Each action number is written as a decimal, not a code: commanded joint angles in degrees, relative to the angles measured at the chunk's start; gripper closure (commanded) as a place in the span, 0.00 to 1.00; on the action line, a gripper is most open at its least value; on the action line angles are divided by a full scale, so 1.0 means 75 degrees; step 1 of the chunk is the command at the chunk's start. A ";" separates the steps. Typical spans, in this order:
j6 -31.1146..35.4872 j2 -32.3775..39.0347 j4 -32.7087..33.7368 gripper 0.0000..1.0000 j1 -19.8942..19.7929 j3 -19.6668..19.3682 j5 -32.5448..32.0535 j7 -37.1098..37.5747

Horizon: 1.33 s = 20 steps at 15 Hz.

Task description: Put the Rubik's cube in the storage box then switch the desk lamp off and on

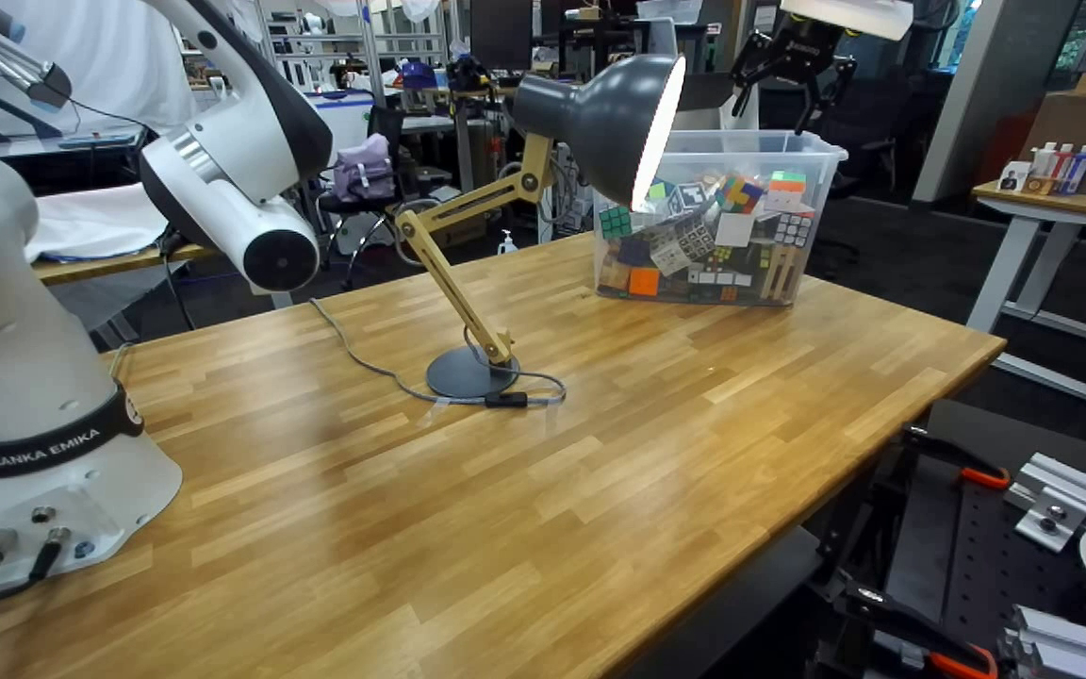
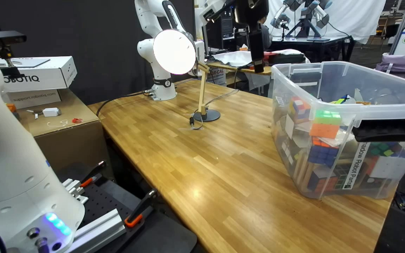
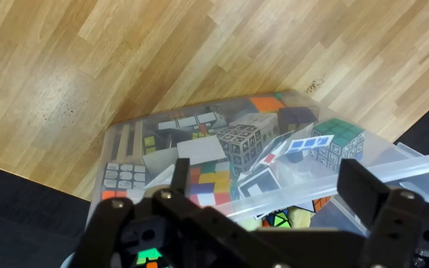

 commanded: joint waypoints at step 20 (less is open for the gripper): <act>0.1254 -0.0392 -0.2655 0.00 -0.0246 0.0514 -0.1361 0.0699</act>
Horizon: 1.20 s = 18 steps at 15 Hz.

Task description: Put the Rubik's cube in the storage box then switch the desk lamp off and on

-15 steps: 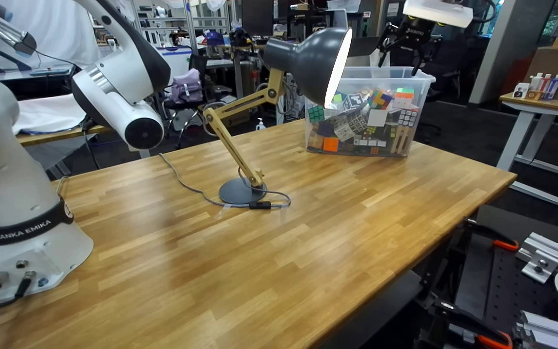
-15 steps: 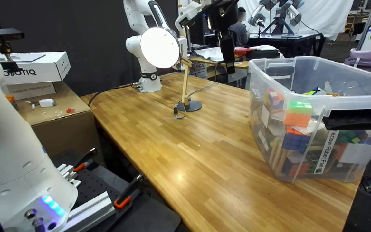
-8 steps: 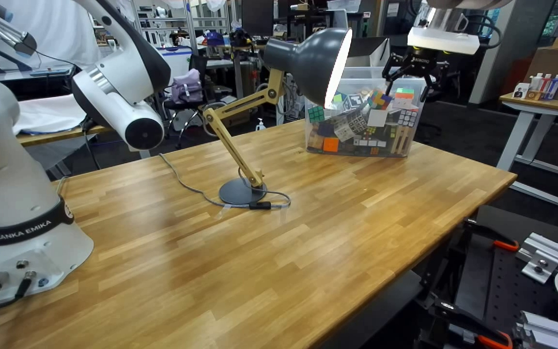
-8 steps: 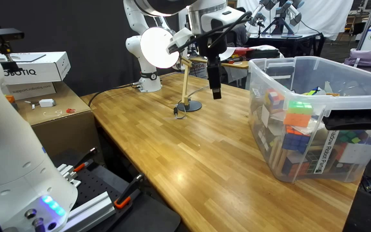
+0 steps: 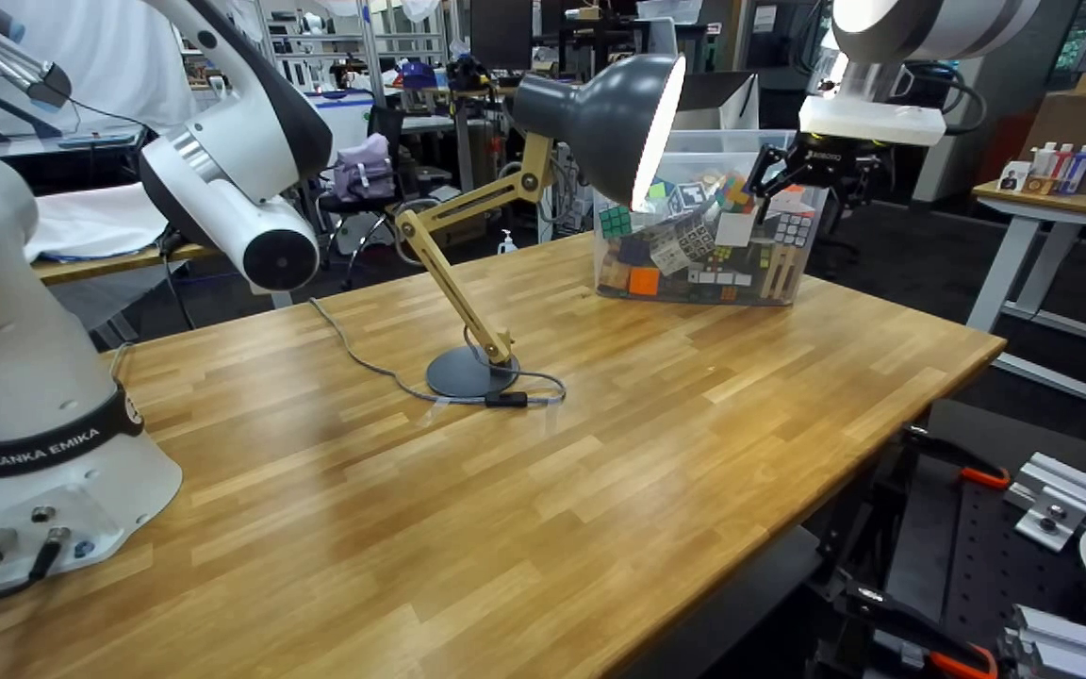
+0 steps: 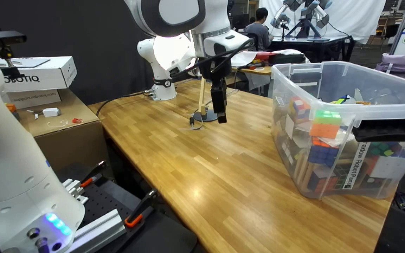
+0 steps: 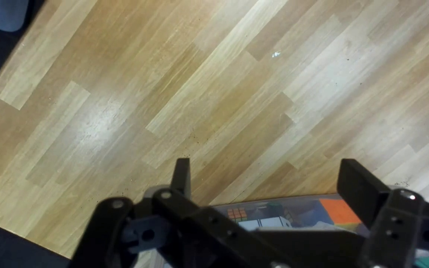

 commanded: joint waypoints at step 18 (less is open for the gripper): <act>0.0378 -0.1088 -0.1324 0.00 0.0101 0.1360 -0.2762 0.1388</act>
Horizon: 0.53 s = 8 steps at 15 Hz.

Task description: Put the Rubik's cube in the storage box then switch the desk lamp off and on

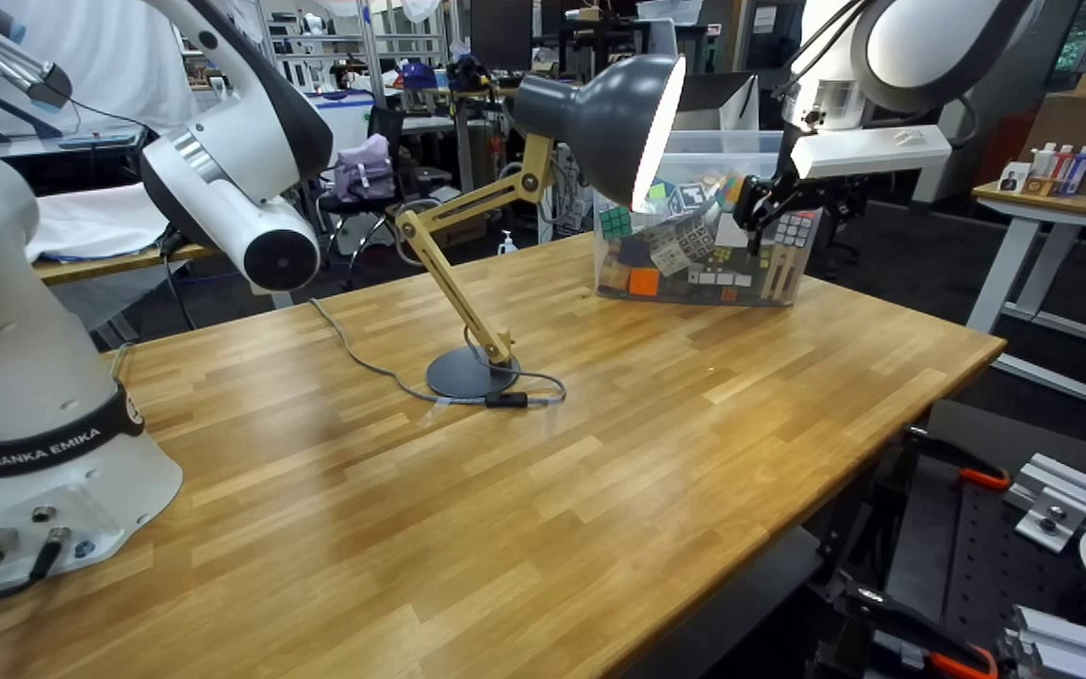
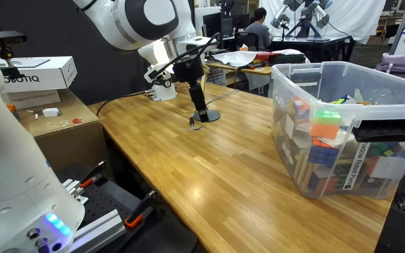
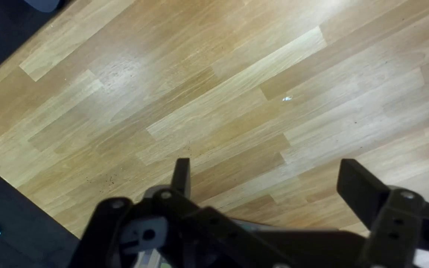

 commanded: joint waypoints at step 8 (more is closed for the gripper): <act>-0.0034 -0.1085 -0.0351 0.00 0.0625 0.0840 0.0998 -0.1081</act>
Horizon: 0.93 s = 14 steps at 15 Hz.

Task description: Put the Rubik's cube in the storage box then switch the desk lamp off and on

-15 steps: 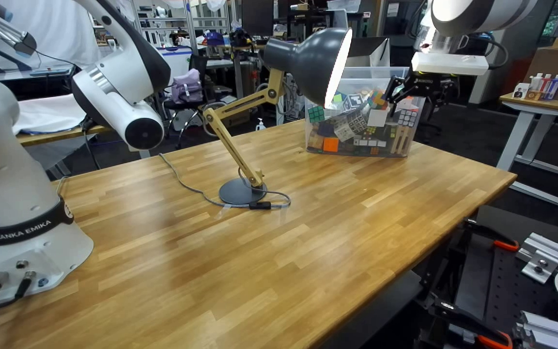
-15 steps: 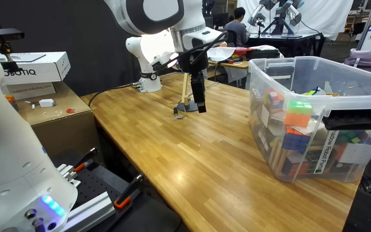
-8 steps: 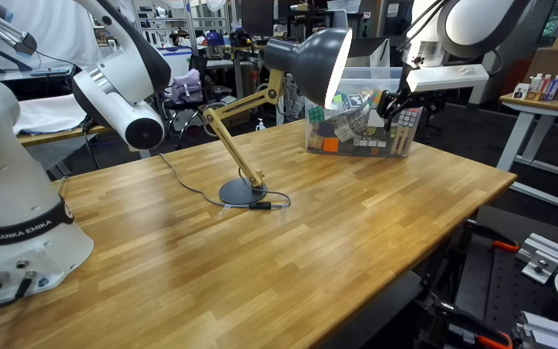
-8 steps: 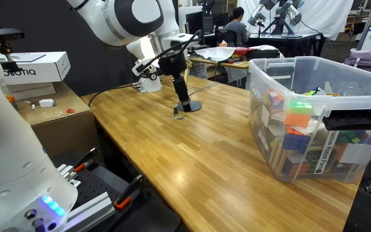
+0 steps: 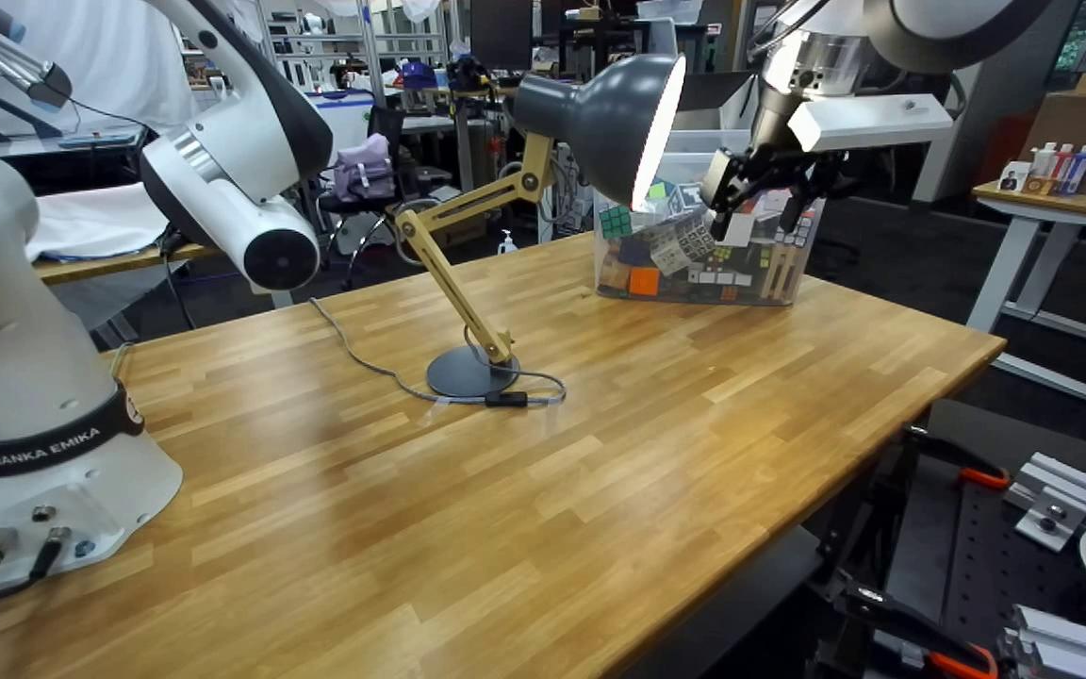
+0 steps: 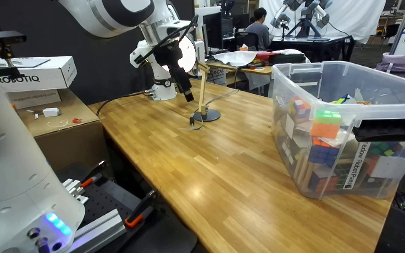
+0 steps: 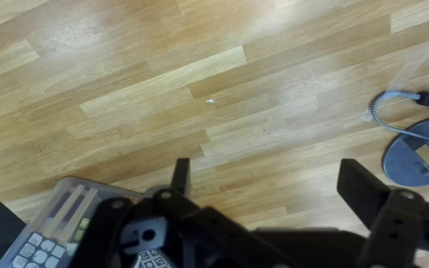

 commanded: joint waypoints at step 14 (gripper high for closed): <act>0.0074 0.0295 -0.0018 0.00 0.0669 0.0422 0.1556 -0.0776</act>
